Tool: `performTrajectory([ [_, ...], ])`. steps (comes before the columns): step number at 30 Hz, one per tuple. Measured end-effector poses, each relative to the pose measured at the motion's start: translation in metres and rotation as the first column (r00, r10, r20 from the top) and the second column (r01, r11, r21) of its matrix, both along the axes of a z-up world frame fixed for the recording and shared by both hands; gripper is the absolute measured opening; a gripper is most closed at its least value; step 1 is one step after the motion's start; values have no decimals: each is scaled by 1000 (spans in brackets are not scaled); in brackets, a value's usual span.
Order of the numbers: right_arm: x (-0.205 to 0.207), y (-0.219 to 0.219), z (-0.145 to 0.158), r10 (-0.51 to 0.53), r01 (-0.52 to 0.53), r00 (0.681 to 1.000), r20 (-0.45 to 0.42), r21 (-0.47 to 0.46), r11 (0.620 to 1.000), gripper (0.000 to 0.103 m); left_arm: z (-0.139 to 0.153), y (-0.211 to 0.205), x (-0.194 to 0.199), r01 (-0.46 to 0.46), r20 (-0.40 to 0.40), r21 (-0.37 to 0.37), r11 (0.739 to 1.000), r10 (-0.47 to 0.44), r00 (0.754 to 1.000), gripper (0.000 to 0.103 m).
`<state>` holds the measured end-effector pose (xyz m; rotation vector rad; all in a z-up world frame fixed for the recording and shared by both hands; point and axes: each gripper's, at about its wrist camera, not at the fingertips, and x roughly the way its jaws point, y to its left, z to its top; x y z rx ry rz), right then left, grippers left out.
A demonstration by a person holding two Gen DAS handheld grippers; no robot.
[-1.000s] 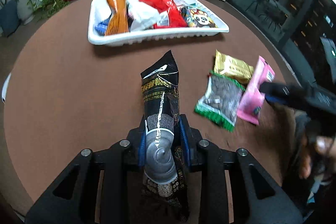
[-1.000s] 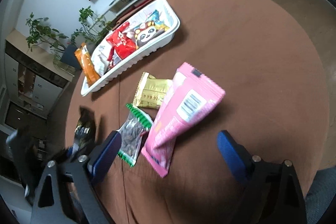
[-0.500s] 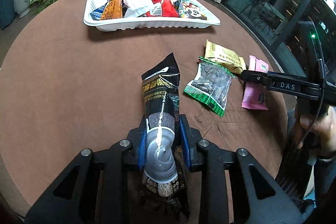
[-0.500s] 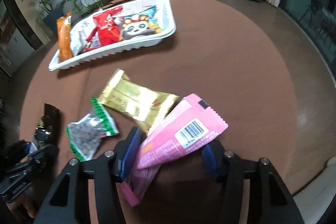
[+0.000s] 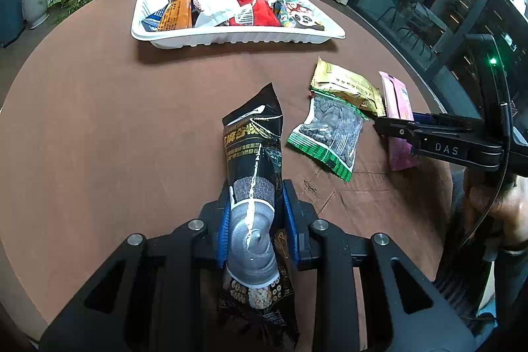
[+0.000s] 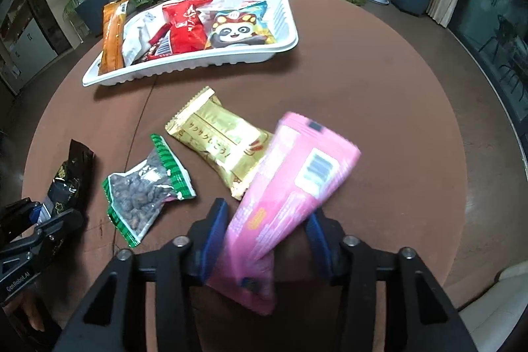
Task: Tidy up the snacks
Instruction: 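Grasp the black coffee-print bag with the left tool while the right tool grasps the pink bar, then carry both packets over the white tray and open both tools to release them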
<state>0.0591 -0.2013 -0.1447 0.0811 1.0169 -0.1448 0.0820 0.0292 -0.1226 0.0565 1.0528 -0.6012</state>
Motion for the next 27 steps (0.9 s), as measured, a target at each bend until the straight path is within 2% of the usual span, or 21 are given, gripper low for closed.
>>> performTrajectory([
  [3, -2, -2, 0, 0, 0, 1000, 1, -15, 1000, 32, 0, 0, 0, 0, 4, 2, 1000, 0, 1000, 25],
  [9, -7, -5, 1, 10, -10, 1000, 10, 7, 1000, 23, 0, -1, -1, -1, 7, 5, 1000, 1, 1000, 25],
  [18, -18, -15, 17, 2, -5, 998, 65, 32, 999, 22, 6, 2, -2, -9, 18, -10, 1000, 10, 1000, 25],
  [27, -24, -19, 36, 27, -38, 994, 105, 109, 993, 22, 21, 13, 4, -34, 33, -38, 999, 35, 999, 25],
])
